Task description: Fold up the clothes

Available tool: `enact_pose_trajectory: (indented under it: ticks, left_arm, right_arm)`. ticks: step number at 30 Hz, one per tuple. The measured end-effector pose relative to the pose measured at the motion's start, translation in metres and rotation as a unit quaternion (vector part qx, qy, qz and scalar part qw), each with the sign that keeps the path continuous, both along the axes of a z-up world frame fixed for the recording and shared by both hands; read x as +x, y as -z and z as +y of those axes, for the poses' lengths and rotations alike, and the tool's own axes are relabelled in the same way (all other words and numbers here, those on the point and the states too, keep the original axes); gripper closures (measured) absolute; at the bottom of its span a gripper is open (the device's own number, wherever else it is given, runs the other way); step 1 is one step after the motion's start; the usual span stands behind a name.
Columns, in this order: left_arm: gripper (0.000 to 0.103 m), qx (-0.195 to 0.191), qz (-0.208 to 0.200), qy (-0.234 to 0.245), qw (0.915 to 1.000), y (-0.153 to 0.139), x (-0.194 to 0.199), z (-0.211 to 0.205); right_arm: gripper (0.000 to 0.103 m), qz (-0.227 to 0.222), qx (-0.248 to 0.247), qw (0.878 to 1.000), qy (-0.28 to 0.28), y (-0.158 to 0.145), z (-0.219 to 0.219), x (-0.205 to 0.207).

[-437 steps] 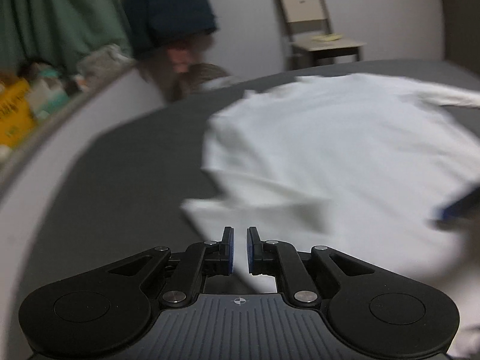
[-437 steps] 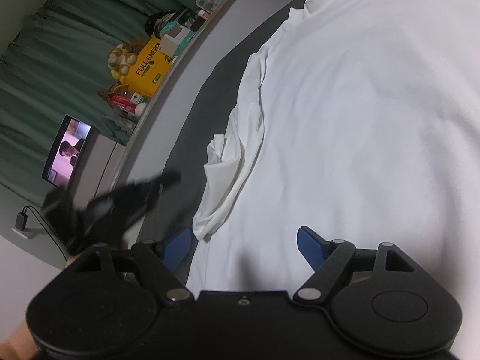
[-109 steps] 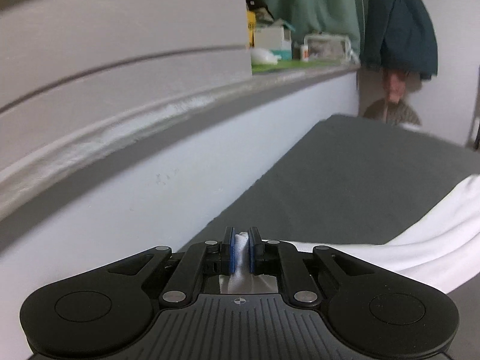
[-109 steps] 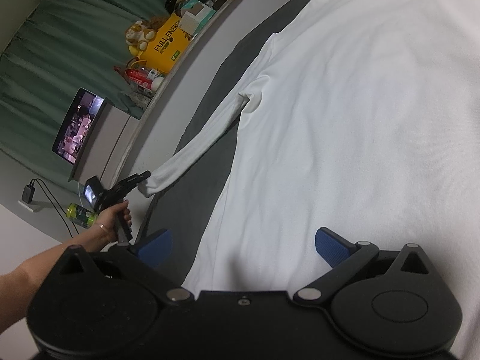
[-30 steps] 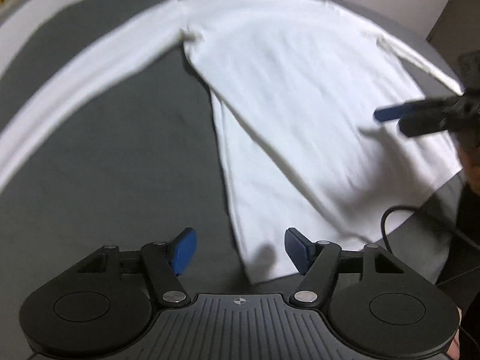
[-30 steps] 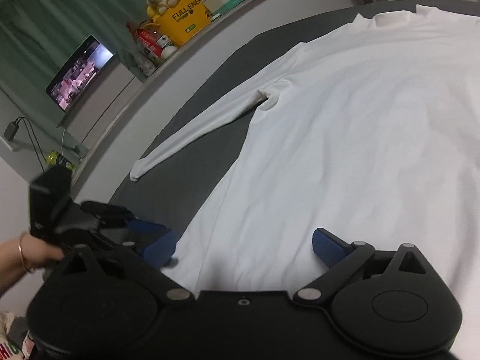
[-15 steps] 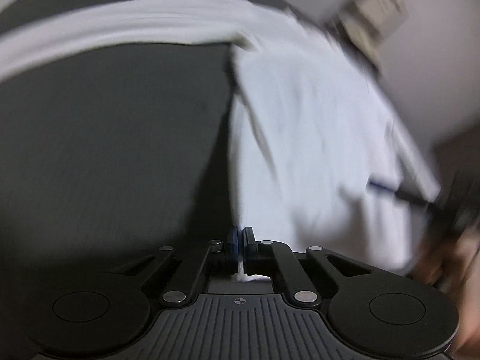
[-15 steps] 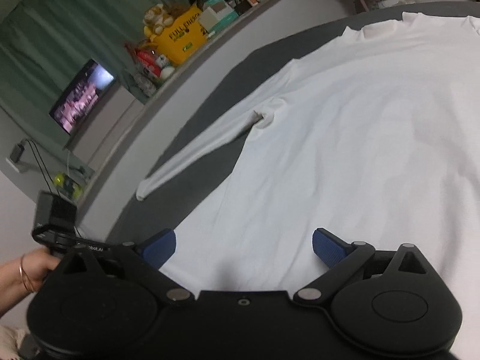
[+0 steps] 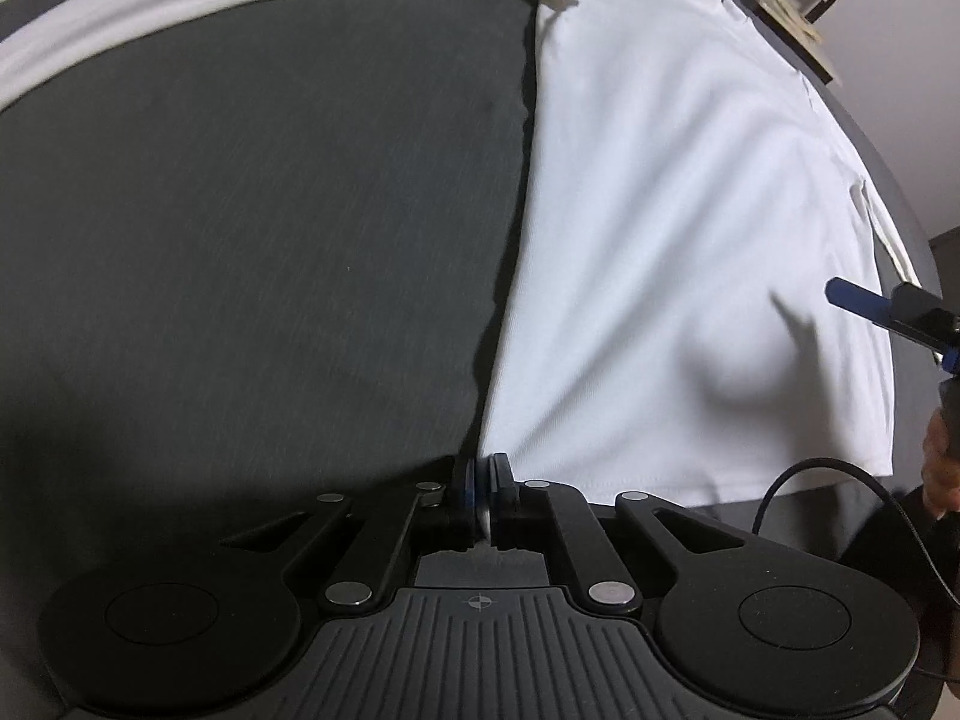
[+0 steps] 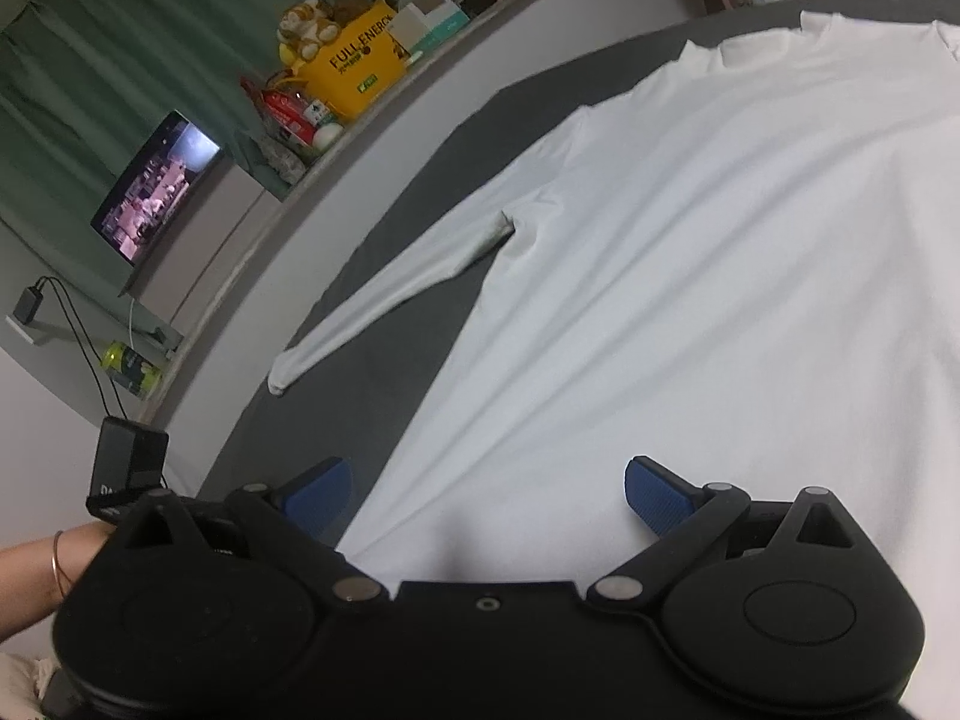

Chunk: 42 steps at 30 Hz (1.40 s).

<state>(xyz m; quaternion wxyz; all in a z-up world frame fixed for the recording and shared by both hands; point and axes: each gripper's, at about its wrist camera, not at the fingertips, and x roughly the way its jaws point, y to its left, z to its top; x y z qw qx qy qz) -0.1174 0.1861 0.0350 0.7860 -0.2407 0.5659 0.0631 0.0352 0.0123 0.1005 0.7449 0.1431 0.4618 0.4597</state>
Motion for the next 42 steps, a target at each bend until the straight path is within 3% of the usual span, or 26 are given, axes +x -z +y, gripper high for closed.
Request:
enact_pose_trajectory:
  ticks: [2,4,5,6,7,8,14,18,22,24,28,29,30,31,34,39,42]
  left_arm:
    - [0.082,0.015,-0.008,-0.006,0.9998,-0.007,-0.005,0.002]
    - [0.062,0.056,-0.015,-0.019,0.9981,-0.017,-0.011,0.003]
    - [0.038,0.076,-0.02,-0.026,0.9966,-0.023,-0.014,0.003]
    - [0.023,0.089,-0.04,-0.03,0.9948,-0.031,-0.017,0.001]
    - [0.022,0.101,-0.063,-0.034,0.9924,-0.04,-0.02,-0.001]
    - [0.022,0.112,-0.086,-0.038,0.9893,-0.049,-0.023,-0.004]
    - [0.021,0.109,-0.207,-0.006,0.9723,-0.083,-0.023,-0.035]
    - [0.021,0.121,-0.253,0.016,0.9596,-0.069,-0.02,-0.064]
    - [0.021,0.107,-0.254,0.023,0.9609,-0.054,-0.006,-0.081]
    - [0.021,0.111,-0.245,0.04,0.9624,-0.045,0.0,-0.085]
    - [0.021,0.116,-0.238,0.051,0.9629,-0.024,0.015,-0.084]
    - [0.021,0.118,-0.238,0.048,0.9629,-0.021,0.017,-0.083]
    - [0.021,0.12,-0.238,0.045,0.9628,-0.018,0.019,-0.083]
    - [0.021,0.119,-0.238,0.041,0.9631,-0.015,0.022,-0.082]
    - [0.021,0.102,-0.235,0.023,0.9663,-0.007,0.027,-0.078]
    - [0.021,0.095,-0.225,-0.006,0.9698,-0.001,0.026,-0.073]
    - [0.021,0.098,-0.215,-0.014,0.9717,0.003,0.029,-0.073]
  right_arm:
    - [0.004,-0.009,0.003,1.0,0.004,-0.006,-0.005,0.001]
    - [0.004,-0.031,0.003,0.999,0.015,-0.017,-0.016,0.004]
    - [0.004,-0.052,0.003,0.998,0.027,-0.024,-0.026,0.006]
    - [0.004,-0.067,-0.003,0.997,0.039,-0.031,-0.036,0.007]
    - [0.004,-0.08,-0.007,0.996,0.05,-0.036,-0.048,0.01]
    - [0.004,-0.092,-0.011,0.994,0.061,-0.042,-0.06,0.012]
    - [0.008,0.0,-0.078,0.991,0.105,-0.036,-0.154,0.026]
    - [0.019,0.083,-0.169,0.978,0.085,-0.025,-0.187,0.022]
    - [0.033,0.173,-0.237,0.953,0.07,0.006,-0.186,0.011]
    - [0.048,0.189,-0.288,0.937,0.065,0.019,-0.178,0.008]
    - [0.051,0.185,-0.33,0.924,0.064,0.022,-0.164,0.007]
    - [0.058,0.177,-0.344,0.92,0.061,0.021,-0.16,0.006]
    - [0.077,0.173,-0.354,0.917,0.057,0.02,-0.157,0.004]
    - [0.086,0.175,-0.358,0.916,0.051,0.021,-0.154,0.002]
    - [0.098,0.174,-0.358,0.916,0.052,0.021,-0.153,-0.001]
    - [0.1,0.176,-0.367,0.911,0.064,0.003,-0.162,-0.004]
    - [0.1,0.153,-0.423,0.893,0.03,-0.004,-0.157,-0.004]
